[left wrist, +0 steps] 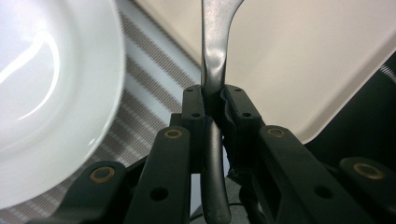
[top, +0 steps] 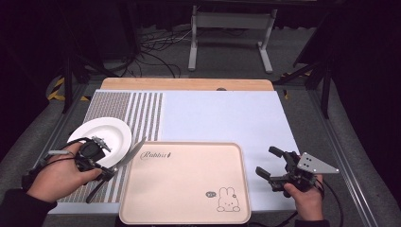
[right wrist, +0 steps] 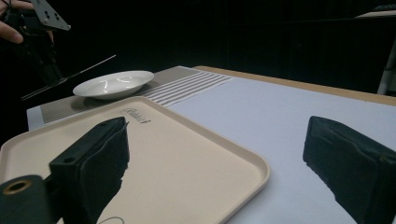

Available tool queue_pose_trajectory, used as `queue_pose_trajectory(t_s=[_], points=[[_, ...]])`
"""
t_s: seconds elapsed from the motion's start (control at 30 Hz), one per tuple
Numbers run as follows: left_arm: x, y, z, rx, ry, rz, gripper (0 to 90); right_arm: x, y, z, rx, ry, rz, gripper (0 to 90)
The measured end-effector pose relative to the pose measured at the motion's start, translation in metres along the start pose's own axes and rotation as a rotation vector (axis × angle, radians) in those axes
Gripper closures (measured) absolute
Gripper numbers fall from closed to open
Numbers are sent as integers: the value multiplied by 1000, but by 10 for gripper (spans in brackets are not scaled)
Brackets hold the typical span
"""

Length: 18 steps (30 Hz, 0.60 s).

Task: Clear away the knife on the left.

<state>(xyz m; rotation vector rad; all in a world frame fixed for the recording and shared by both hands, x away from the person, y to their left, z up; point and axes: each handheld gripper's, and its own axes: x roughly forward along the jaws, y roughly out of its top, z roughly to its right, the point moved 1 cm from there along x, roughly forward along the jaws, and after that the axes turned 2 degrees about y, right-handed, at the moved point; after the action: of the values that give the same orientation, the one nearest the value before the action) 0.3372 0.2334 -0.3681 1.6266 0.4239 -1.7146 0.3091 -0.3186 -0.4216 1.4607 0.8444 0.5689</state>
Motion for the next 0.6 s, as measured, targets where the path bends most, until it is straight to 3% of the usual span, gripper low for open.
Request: queue_pose_trajectory(t_s=[0.07,0.1,0.3,0.6], points=[[3,5,6,8,-10,-8,800,0,0,0,-3,0,-2,74],[5,8,8,19,7,0,800,-1,0,0,-2,0,-2,75],[9,16,20,25,-41,26,800,-2,-2,1,1,-5,-6,75],[22,30,33,53,-72,46,800,-1,-1,0,-5,-3,-7,74]])
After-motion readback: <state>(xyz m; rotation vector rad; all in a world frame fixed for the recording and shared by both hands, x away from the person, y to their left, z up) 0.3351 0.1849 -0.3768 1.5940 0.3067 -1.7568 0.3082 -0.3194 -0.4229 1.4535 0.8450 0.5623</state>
